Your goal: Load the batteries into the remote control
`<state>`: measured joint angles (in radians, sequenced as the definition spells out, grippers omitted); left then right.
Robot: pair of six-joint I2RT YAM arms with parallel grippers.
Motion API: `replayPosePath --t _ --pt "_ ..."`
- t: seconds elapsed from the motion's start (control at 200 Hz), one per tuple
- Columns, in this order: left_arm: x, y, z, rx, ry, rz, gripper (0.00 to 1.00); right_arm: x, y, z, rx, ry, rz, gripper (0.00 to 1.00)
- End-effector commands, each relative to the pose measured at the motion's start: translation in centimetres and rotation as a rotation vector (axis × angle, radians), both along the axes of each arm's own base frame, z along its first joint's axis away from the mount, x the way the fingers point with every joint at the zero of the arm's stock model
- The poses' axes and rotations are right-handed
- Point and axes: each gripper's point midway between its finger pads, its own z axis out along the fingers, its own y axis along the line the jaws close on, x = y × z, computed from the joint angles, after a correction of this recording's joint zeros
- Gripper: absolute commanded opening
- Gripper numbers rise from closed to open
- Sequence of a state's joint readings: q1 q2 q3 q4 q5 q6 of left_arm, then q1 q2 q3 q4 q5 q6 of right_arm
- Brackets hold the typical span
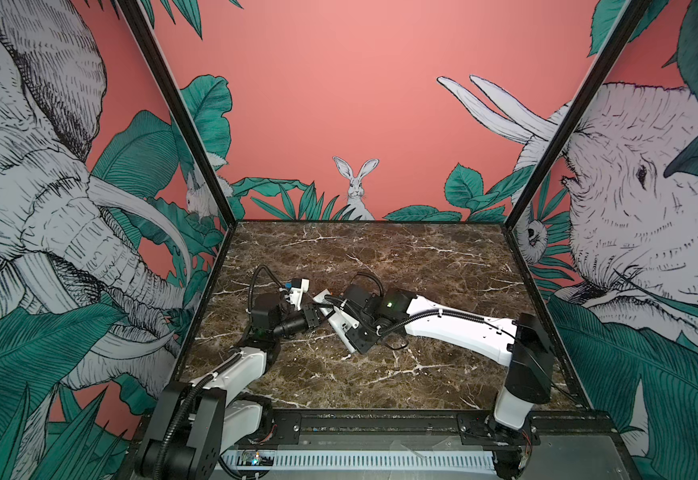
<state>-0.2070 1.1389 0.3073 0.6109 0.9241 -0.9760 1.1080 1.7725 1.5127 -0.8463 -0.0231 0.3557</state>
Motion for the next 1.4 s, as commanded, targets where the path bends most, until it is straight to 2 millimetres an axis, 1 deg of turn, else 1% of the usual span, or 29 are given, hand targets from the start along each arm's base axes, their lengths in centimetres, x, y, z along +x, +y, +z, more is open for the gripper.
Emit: replayPosePath --t 0.0,0.11,0.235,0.42,0.745,1.01,1.395 --pt "0.3 -0.1 1.3 -0.015 -0.033 -0.008 0.00 0.5 0.5 0.4 -0.001 -0.019 -0.016 0.10" --pt "0.4 0.0 1.4 -0.018 -0.033 -0.007 0.00 0.8 0.4 0.1 -0.023 -0.021 -0.043 0.09" --pt "0.4 0.0 1.5 -0.020 -0.033 -0.008 0.00 1.1 0.9 -0.1 -0.018 -0.017 -0.060 0.09" --pt "0.3 0.0 1.5 -0.025 -0.025 -0.010 0.00 1.8 0.9 -0.5 -0.031 -0.025 -0.101 0.08" --pt "0.0 -0.3 2.4 -0.059 -0.006 -0.034 0.00 3.5 1.3 -1.1 -0.006 -0.094 -0.113 0.06" --pt "-0.4 -0.4 3.3 -0.076 -0.006 -0.052 0.00 4.9 1.6 -1.9 0.007 -0.120 -0.079 0.06" --pt "-0.7 -0.5 3.9 -0.095 0.001 -0.072 0.00 6.1 2.6 -2.2 0.051 -0.164 -0.005 0.06"
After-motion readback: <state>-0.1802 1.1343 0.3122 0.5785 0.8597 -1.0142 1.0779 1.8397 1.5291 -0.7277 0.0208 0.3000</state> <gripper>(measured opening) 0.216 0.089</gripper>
